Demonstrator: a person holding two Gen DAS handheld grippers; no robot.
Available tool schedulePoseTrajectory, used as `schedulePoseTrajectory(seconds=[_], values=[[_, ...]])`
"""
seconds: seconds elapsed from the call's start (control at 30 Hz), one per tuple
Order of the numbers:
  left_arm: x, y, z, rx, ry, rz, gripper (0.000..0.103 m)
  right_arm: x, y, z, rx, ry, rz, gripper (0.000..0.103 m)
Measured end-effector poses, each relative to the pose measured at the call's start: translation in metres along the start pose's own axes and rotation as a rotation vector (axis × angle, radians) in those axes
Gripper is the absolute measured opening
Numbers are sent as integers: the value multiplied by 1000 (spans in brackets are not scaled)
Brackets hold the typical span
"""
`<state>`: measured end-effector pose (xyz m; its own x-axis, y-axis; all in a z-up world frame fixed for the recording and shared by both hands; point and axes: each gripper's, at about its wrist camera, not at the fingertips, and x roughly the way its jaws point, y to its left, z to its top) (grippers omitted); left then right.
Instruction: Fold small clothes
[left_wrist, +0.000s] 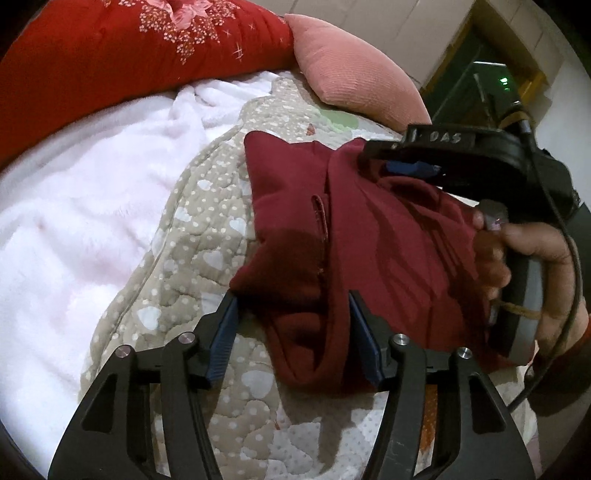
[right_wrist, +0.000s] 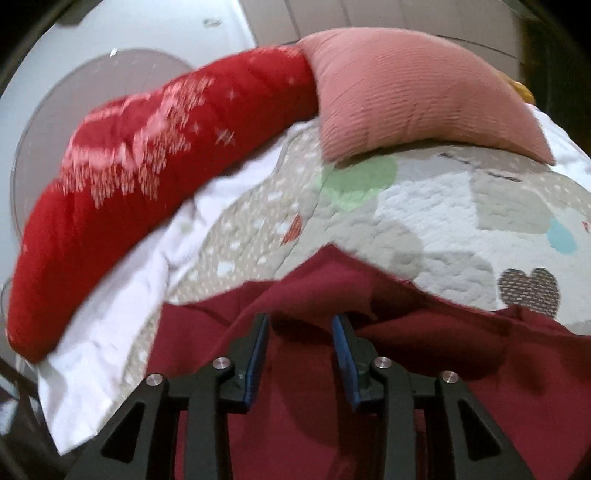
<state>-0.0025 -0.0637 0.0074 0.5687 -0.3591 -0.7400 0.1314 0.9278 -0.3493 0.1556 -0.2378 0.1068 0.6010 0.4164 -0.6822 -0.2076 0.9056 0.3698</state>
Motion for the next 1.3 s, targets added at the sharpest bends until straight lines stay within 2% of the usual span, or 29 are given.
schedulePoseTrajectory(seconds=[0.17, 0.23, 0.3, 0.33, 0.37, 0.4, 0.43, 0.57, 0.67, 0.73, 0.77, 0.83, 0.87, 0.9, 0.97, 1.07, 1.23, 1.3], values=[[-1, 1, -1, -2, -8, -8, 58, 2, 25, 5, -57, 24, 13, 38], [0, 2, -1, -5, -7, -12, 58, 14, 37, 5, -92, 61, 10, 44], [-1, 2, -1, -6, -8, -15, 58, 42, 46, 1, -118, 155, -66, 45], [-1, 2, -2, -6, -8, -18, 58, 49, 47, 0, -119, 168, -77, 44], [-2, 3, -2, -5, -7, -24, 58, 51, 50, -1, -131, 138, -82, 34], [-3, 4, -2, -9, -9, -31, 58, 49, 52, -1, -142, 119, -82, 9], [-4, 5, -2, -14, -11, -38, 58, 45, 55, 0, -153, 104, -65, 5], [-4, 5, -4, -22, -18, -44, 58, 24, 65, 4, -192, 28, -11, 4], [-4, 6, -4, -28, -18, -53, 58, 28, 67, 6, -194, 36, 46, 0], [-5, 10, -4, -43, -18, -77, 58, 45, 70, 2, -206, 97, 32, 0], [-6, 13, -5, -57, -20, -98, 58, 48, 71, -1, -210, 105, 2, 0], [-6, 18, -5, -77, -26, -126, 58, 42, 73, -1, -198, 86, 6, 5], [-7, 20, -5, -84, -28, -138, 58, 38, 74, -1, -190, 84, 10, 24], [-7, 20, -5, -87, -29, -141, 59, 33, 76, -2, -184, 92, 9, 53], [-7, 19, -5, -88, -31, -142, 60, 25, 83, -4, -178, 101, 26, 70], [-6, 14, -6, -75, -34, -130, 63, 19, 103, -8, -237, 102, 3, 71], [-4, 12, -6, -70, -35, -126, 63, 56, 123, -16, -305, 192, -45, 70], [-4, 12, -5, -70, -32, -126, 65, 64, 121, -22, -334, 179, -92, 36]])
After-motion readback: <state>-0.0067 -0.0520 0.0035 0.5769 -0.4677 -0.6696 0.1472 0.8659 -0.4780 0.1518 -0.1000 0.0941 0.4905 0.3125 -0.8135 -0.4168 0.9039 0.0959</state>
